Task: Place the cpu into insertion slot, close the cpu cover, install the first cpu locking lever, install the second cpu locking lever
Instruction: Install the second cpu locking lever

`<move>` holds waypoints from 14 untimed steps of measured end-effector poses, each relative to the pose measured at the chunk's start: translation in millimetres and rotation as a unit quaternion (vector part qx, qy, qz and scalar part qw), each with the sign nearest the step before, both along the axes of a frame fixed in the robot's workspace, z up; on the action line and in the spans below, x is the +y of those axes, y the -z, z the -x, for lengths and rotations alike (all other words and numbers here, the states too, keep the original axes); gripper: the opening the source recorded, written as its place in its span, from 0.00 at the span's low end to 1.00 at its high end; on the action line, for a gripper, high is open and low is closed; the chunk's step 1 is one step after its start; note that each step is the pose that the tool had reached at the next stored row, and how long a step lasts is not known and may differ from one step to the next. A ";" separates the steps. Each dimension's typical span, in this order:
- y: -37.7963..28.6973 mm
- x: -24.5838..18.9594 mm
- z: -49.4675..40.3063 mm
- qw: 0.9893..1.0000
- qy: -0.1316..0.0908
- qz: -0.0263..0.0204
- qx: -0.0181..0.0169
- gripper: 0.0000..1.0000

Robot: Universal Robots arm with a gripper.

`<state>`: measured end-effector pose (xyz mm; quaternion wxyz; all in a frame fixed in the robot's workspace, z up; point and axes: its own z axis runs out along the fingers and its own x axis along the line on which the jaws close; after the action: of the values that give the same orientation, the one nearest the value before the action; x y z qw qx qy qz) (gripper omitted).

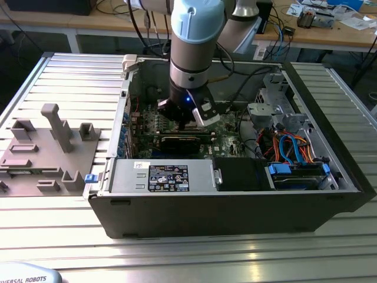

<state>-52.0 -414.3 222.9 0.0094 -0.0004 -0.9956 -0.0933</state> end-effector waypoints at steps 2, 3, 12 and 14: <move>4.4 0.1 1.3 1.000 0.000 0.000 0.000 0.11; 6.1 0.3 2.0 1.000 0.000 0.000 0.000 0.11; 21.0 14.3 15.3 1.000 0.000 0.000 0.000 0.11; 22.1 16.5 17.0 1.000 0.000 0.000 0.000 0.11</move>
<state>-69.0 -397.8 200.8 0.0094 -0.0004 -0.9956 -0.0933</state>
